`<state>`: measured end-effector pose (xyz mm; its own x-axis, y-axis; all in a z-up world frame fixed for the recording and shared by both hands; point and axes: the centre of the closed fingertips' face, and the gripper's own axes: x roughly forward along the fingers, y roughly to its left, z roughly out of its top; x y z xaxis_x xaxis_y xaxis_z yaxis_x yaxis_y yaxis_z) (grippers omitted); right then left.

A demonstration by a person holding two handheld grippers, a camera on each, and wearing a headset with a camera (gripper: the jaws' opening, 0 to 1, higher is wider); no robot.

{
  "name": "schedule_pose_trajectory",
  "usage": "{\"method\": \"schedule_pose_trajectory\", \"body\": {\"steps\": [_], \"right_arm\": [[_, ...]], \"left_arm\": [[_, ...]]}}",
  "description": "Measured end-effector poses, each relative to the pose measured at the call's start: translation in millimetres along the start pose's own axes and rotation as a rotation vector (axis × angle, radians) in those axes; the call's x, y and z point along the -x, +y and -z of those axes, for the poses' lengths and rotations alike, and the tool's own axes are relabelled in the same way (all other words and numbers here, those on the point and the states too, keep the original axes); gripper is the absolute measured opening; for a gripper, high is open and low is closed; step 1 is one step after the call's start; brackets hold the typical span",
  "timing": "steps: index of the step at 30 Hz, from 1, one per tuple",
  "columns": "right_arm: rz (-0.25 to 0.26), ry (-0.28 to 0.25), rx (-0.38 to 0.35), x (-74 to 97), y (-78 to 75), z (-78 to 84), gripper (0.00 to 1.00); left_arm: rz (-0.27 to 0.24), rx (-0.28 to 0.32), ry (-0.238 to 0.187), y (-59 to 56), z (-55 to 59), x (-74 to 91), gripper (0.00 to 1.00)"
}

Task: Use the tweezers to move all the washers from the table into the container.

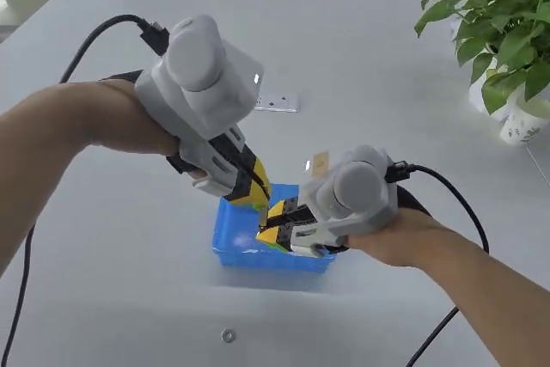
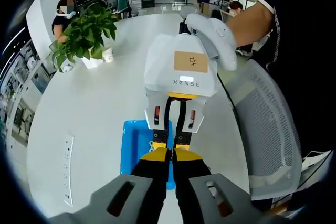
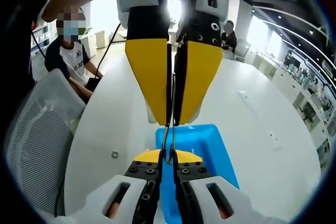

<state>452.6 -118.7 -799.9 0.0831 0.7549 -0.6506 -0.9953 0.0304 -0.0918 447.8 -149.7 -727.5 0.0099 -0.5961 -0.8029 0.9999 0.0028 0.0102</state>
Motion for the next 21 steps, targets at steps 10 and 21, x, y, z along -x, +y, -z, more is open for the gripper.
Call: {"method": "schedule_pose_trajectory", "body": {"steps": [10,21], "right_arm": [[0.000,0.008,-0.012,-3.5,-10.5,11.9,0.09],[-0.009,0.037,-0.026,-11.4,-18.6,32.8,0.09]], "left_arm": [[0.001,0.000,-0.004,11.7,2.9,-10.8,0.06],[-0.001,0.012,-0.016,23.1,9.1,-30.5,0.06]]}}
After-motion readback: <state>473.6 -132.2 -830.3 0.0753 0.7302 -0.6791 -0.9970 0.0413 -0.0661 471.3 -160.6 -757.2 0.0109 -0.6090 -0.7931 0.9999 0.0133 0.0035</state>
